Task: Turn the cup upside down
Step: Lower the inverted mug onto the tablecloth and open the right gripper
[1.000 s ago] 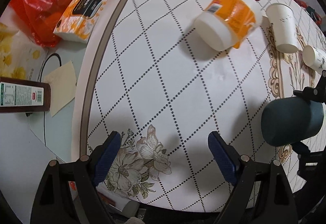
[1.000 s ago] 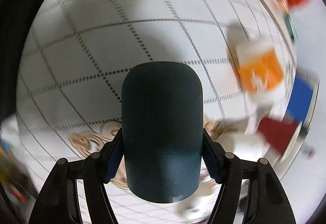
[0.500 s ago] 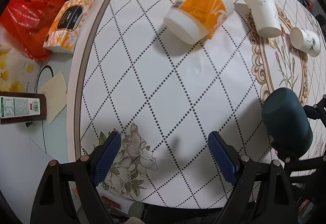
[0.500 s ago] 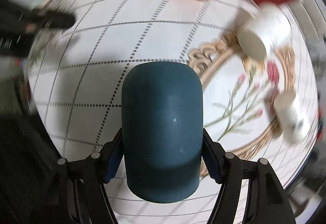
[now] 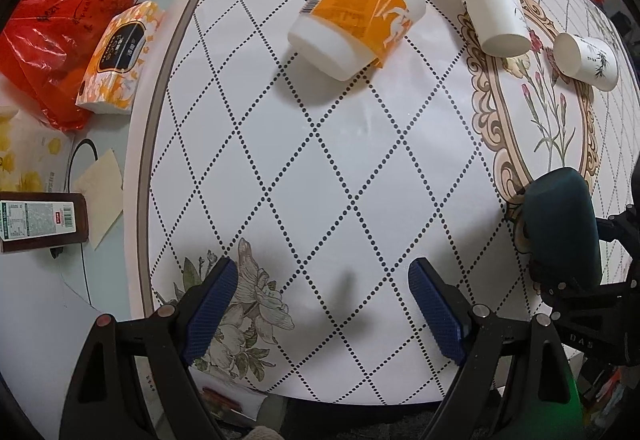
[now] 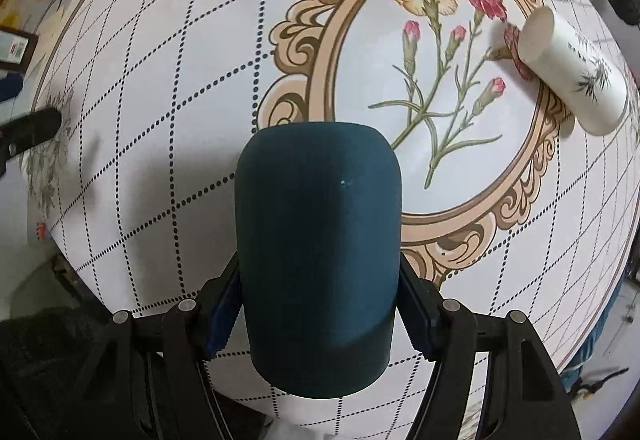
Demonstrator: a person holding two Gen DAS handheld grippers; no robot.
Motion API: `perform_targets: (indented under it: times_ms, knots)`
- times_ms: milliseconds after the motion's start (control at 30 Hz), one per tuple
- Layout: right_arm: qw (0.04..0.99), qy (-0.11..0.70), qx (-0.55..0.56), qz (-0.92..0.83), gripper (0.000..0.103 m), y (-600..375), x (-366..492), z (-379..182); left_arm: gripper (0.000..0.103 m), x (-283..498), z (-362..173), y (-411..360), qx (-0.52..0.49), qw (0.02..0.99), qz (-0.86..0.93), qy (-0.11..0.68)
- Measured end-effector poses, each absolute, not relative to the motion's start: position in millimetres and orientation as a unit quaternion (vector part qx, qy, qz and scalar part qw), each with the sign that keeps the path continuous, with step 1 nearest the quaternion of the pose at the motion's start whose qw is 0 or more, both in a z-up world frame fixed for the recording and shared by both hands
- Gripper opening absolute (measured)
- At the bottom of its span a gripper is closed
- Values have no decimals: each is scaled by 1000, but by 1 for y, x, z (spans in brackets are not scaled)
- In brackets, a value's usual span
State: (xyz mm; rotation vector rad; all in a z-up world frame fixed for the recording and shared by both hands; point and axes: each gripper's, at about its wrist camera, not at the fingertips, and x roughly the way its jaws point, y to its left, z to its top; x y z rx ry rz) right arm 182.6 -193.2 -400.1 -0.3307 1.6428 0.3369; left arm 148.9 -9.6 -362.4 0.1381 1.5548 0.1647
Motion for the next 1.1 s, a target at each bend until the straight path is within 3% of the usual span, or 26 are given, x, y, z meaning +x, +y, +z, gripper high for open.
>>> perform_targets:
  times_ms: [133,267,533,633,667,900,1100]
  knots:
    - [639,742,-139,147,72,-201,193,-404,87,148,-366,-12,57,704,70,704]
    - [631,747,-142,152,82,-204,210,-399,87,149,-370,-11,53,700,70,709]
    - [616,765,-124,141,82,-214,253,-395,87,149,-378,-9,48,694,71,715]
    - [599,781,-121,131,78,-221,262,-409,87,151,-379,-10,50,693,70,716]
    - [594,785,-121,130,70,-224,263,-414,87,150,-380,-10,50,693,71,716]
    - [613,768,-124,134,70,-230,265,-411,87,151,-382,-8,46,690,74,718]
    - [689,705,-111,128,70,-239,247,-376,87,161,-379,-4,15,698,40,715]
